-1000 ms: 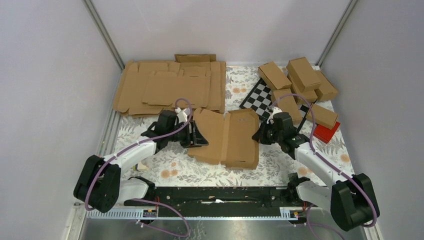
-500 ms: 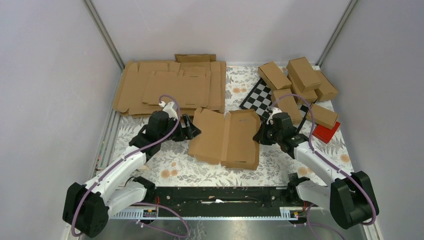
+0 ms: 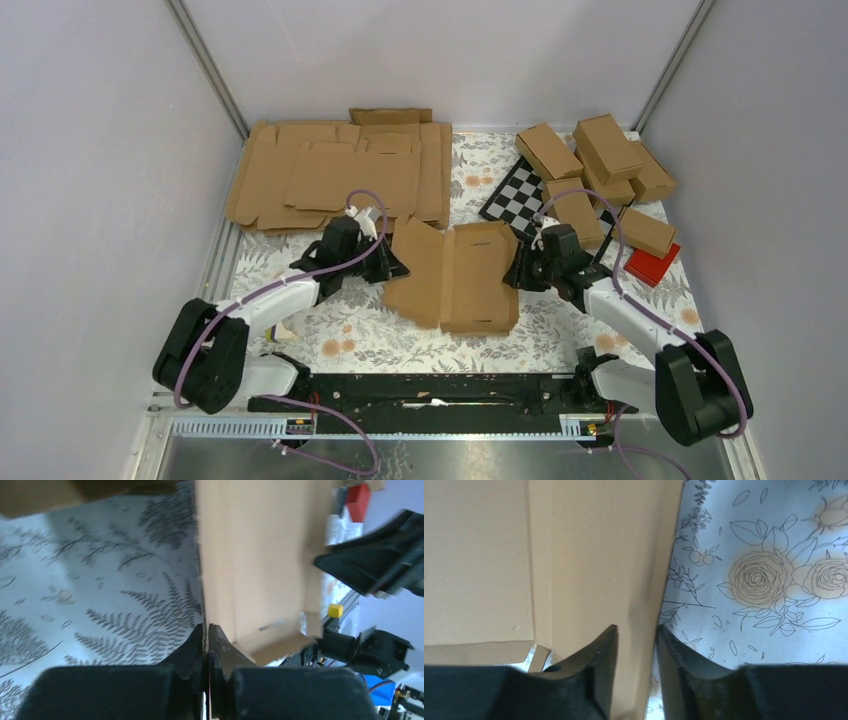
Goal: Fold the paper box
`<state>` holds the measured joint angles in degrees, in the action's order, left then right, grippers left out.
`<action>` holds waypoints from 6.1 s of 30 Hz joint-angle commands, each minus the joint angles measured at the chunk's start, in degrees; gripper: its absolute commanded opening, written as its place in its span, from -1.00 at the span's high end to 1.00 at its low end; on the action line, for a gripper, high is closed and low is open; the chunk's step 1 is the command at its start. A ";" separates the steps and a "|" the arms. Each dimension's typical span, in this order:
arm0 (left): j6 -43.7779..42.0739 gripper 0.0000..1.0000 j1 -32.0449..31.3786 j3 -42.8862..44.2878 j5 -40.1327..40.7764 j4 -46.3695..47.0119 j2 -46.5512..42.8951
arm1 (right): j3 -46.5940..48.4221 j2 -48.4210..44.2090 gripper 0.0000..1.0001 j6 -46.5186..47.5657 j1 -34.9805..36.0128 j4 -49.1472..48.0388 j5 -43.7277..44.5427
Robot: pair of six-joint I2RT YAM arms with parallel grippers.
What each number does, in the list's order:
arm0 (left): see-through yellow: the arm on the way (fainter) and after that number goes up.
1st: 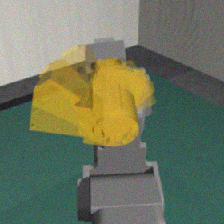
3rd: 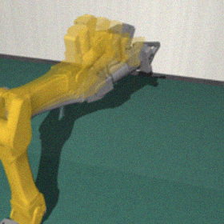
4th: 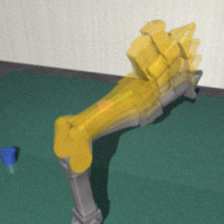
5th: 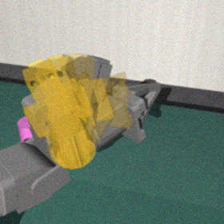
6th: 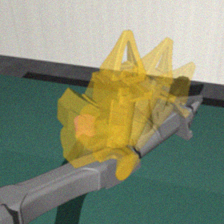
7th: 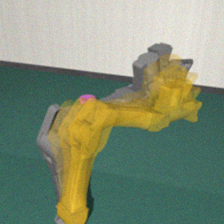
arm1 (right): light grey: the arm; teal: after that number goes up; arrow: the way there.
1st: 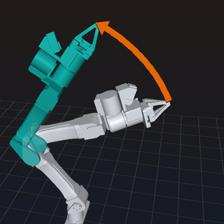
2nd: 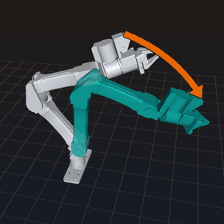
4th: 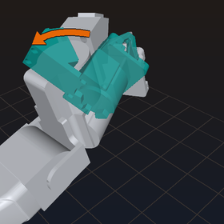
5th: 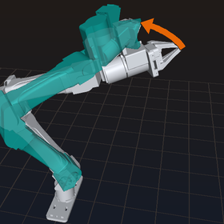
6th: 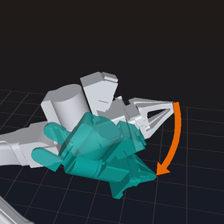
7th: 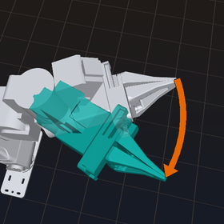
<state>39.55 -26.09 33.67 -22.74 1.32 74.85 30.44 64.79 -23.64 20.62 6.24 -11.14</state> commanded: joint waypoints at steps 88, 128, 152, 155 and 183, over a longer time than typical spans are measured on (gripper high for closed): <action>-20.54 1.00 -26.17 -23.27 41.42 36.73 -25.76 | -3.40 -4.65 -0.49 -1.42 2.87 -6.59 1.21; -20.74 1.00 -26.15 -22.55 30.40 39.76 -24.16 | 1.42 9.40 -0.91 4.13 28.43 -3.51 23.17; -11.48 1.00 -25.00 -12.57 29.38 28.48 -22.75 | -1.56 5.77 -0.99 5.45 31.14 -9.68 17.50; -10.58 1.00 -24.93 -9.96 28.90 26.18 -21.18 | -1.15 7.75 -0.99 5.37 31.30 -9.69 17.04; -12.60 1.00 -24.76 -16.25 22.01 32.09 -26.10 | 8.14 9.76 -0.93 -11.40 32.29 1.03 35.60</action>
<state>27.90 -50.50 18.37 2.79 25.78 51.22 35.27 75.81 -31.40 52.21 5.85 17.65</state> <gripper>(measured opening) 0.018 0.992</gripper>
